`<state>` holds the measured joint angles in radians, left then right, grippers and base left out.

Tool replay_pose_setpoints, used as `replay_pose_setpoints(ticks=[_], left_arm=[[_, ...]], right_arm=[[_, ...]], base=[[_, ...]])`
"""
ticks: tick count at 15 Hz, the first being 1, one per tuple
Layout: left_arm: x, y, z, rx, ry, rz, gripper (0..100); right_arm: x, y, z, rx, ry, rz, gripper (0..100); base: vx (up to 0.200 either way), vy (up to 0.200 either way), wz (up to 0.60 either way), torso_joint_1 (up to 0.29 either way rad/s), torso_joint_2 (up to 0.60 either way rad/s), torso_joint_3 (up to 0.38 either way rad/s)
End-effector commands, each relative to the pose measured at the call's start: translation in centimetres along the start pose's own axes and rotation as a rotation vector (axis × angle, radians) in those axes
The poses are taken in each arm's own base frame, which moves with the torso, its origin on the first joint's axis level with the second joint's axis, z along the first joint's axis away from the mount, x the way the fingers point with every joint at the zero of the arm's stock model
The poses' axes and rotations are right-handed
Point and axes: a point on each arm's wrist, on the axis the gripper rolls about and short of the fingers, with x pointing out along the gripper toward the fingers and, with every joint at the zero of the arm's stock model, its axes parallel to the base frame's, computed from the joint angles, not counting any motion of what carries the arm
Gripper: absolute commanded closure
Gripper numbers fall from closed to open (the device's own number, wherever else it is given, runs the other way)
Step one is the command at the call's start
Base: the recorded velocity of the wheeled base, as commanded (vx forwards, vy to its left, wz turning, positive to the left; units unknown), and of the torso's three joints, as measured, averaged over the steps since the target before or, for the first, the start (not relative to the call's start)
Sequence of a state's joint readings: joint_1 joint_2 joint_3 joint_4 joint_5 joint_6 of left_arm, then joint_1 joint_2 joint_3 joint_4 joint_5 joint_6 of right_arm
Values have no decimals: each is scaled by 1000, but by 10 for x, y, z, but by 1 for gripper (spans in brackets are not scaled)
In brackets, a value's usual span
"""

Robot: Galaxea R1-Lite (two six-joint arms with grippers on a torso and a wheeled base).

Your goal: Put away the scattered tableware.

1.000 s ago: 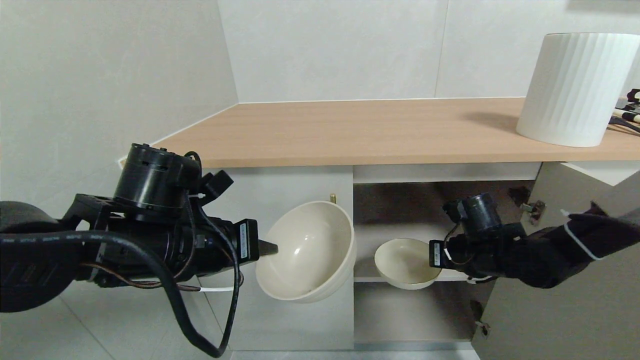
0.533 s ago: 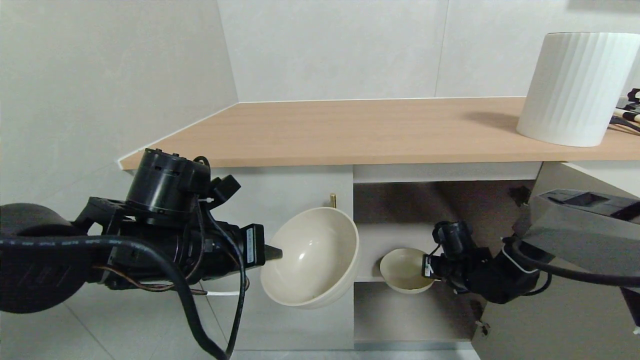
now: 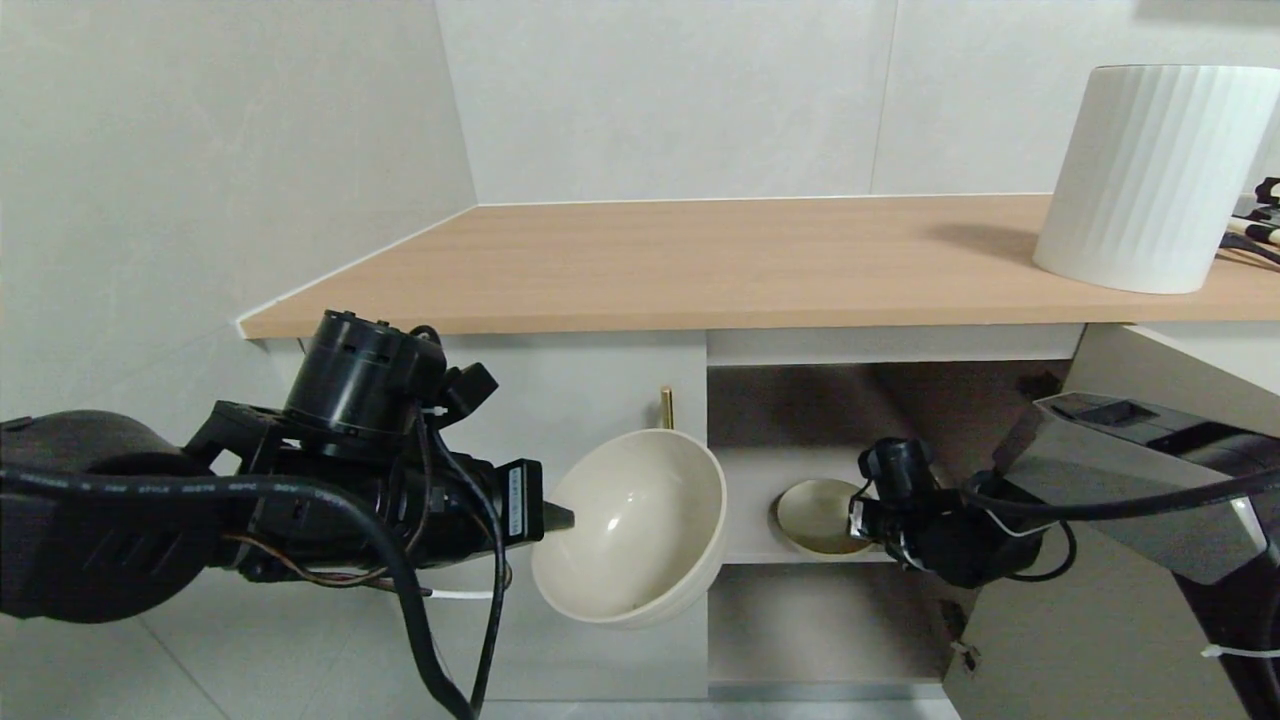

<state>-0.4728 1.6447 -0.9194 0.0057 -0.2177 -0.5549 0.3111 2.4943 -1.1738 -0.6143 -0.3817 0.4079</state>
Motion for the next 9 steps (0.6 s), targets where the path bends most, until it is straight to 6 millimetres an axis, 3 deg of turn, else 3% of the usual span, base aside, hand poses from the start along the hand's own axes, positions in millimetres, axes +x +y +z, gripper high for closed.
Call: replay_pose_setpoints(ticks=[1,9], left_arm=[[2,0,-1,-1,6,3,100],[6,2,-1,-4,18,10,100]], right_arm=[[9,0,0,11,-8,-4,100],[21,0,12,47,-45,-11,100]], base=[[0,0,0,0,0,0],[0,0,0,0,0,0]])
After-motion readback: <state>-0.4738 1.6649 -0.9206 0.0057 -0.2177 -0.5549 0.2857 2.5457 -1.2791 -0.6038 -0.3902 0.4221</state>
